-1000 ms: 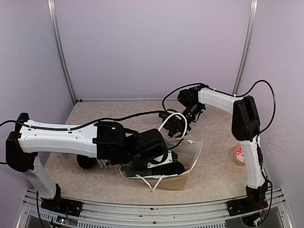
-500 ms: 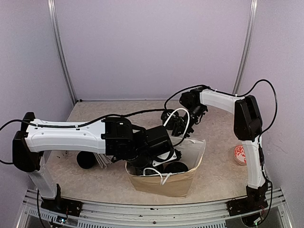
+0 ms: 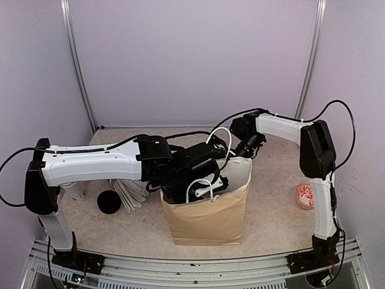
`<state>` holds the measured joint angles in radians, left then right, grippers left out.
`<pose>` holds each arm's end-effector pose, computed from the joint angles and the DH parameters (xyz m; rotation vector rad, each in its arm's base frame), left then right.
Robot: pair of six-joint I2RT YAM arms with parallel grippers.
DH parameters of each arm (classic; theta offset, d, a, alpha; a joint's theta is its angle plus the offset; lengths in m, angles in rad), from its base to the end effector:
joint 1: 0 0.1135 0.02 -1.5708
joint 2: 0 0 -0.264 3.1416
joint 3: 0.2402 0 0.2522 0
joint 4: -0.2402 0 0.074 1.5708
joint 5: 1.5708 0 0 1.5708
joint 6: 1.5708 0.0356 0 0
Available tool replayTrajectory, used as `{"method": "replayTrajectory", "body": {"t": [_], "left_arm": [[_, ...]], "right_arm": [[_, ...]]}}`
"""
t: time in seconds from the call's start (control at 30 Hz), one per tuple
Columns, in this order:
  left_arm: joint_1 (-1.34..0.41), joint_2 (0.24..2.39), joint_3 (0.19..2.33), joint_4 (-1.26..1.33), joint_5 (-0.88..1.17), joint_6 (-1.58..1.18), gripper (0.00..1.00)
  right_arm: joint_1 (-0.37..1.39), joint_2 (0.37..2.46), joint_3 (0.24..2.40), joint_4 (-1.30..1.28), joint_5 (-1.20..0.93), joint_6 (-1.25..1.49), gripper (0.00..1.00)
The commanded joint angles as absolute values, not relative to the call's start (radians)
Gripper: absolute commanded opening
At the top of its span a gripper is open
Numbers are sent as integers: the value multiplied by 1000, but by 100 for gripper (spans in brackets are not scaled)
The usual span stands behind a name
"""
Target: Pack the takeout coffee
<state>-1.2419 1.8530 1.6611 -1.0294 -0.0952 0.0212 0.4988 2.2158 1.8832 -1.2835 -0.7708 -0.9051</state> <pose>0.1269 -0.3613 0.2764 1.6319 2.2707 -0.1738 0.3616 0.2252 0.2018 -1.7961 2.1641 1.1303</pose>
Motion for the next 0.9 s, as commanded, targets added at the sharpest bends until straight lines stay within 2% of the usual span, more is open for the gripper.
{"method": "replayTrajectory", "body": {"t": [0.0,0.2,0.4,0.6,0.87], "left_arm": [[-1276,1978,1619,-1093,179,-24,66],[-1294,1964,1622,-1097,224,-39,60],[-1296,1986,1661,-1118,65,-38,58],[-1337,1977,1711,-1136,-20,-47,67],[-1383,1999,1808,-1181,-158,-92,72]], "right_arm": [[489,2163,1867,-1284,-792,-918,50],[488,2150,1861,-1280,-786,-913,50],[488,2140,1866,-1275,-772,-901,50],[488,2126,1862,-1252,-749,-880,50],[486,2087,1852,-1235,-710,-847,49]]}}
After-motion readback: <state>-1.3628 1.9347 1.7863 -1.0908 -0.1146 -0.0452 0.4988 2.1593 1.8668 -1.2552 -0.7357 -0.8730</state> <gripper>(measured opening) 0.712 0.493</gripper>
